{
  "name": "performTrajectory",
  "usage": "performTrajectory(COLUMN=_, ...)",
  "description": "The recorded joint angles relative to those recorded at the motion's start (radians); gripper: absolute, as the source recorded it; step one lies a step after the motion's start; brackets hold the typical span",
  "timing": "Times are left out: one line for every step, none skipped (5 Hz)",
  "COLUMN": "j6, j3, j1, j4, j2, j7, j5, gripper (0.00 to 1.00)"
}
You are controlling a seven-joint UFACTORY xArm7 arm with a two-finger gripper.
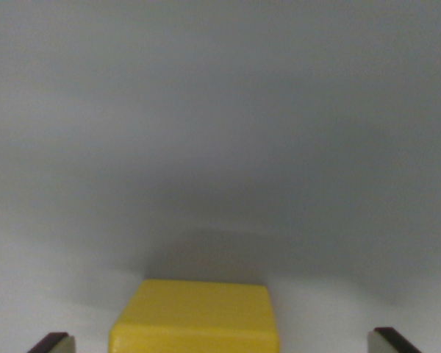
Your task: Pick yellow cube
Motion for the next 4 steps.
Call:
performTrajectory(j6=0.0, j3=0.0, j1=0.0, j4=0.0, j2=0.0, j7=0.0, j5=0.0, gripper=0.0)
performTrajectory(j6=-0.015, j3=0.002, j1=0.0036, j4=-0.01, j2=0.007, j7=0.004, j5=-0.0011, gripper=0.0)
performTrajectory(j6=-0.015, j3=0.002, j1=0.0036, j4=-0.01, j2=0.007, j7=0.004, j5=-0.0011, gripper=0.0)
performTrajectory(j6=-0.024, j3=0.003, j1=0.0057, j4=-0.016, j2=0.011, j7=0.007, j5=-0.0018, gripper=0.0)
